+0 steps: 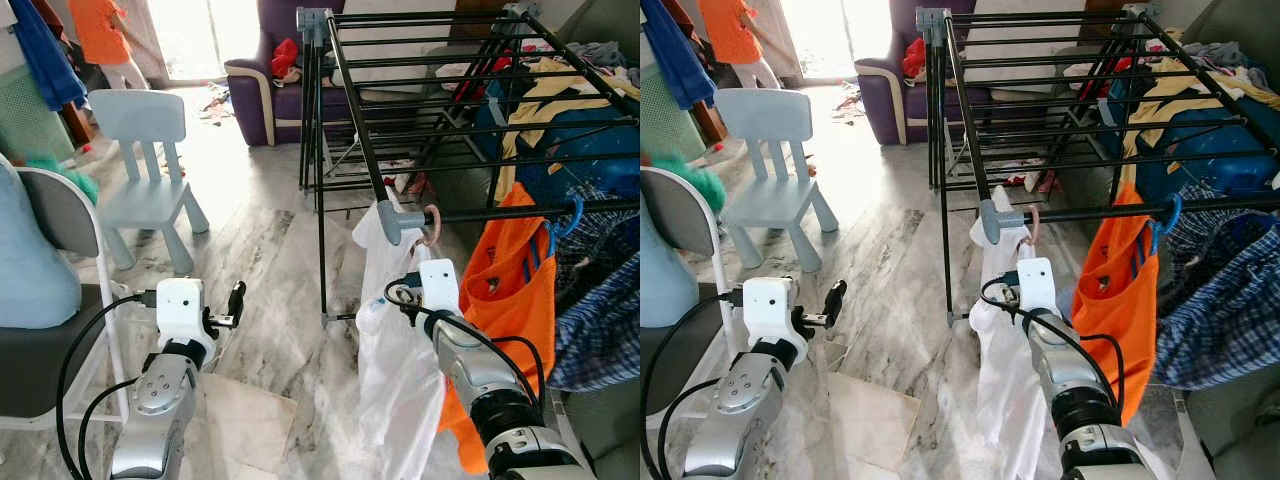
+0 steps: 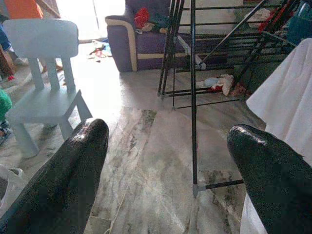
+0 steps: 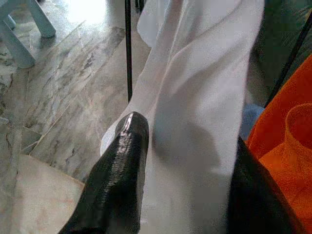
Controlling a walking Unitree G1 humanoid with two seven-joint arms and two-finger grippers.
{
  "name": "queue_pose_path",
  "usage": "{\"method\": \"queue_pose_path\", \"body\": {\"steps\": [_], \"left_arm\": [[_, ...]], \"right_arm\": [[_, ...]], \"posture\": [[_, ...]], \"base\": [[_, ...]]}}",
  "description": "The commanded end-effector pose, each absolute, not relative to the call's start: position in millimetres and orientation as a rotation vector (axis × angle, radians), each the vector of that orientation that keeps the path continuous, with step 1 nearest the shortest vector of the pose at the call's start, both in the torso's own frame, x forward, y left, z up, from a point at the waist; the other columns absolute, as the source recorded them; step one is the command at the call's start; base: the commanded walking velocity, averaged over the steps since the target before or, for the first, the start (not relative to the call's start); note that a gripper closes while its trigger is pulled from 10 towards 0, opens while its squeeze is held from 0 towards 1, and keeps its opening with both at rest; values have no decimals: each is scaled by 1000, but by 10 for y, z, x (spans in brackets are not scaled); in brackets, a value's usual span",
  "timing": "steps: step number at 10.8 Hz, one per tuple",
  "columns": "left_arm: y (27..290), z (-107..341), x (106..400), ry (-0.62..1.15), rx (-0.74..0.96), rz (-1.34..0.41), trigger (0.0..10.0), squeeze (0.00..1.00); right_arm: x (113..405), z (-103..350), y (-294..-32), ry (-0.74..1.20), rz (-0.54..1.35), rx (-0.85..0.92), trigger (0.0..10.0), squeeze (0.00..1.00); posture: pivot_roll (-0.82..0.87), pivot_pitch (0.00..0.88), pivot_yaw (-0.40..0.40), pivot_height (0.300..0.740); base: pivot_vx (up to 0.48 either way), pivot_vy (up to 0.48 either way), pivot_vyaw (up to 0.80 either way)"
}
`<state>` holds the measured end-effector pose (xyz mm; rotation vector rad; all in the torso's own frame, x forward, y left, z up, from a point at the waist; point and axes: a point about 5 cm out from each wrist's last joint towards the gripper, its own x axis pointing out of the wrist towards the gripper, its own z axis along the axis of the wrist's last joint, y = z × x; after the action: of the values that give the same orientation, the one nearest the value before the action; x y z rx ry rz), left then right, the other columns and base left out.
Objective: Hang hanger
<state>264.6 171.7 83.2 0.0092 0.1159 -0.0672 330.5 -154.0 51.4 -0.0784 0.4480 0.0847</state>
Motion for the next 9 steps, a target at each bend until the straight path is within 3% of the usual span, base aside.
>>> {"method": "queue_pose_path", "body": {"steps": [1, 7, 9], "left_arm": [[1727, 821, 2647, 119, 23, -62, 10000, 0], [1692, 827, 2651, 110, 15, -68, 10000, 0], [1682, 819, 2643, 114, 13, -69, 10000, 0]], "right_arm": [[3334, 547, -1548, 432, 79, -83, 0, 0], [3337, 601, -1619, 379, 56, -83, 0, 0], [3293, 578, -1739, 382, 47, -111, 10000, 0]], "posture": [[-80, 0, 9, 740], [-82, 0, 7, 740], [-83, 0, 7, 740]], "base": [[0, 0, 0], [0, 0, 0], [0, 0, 0]]}}
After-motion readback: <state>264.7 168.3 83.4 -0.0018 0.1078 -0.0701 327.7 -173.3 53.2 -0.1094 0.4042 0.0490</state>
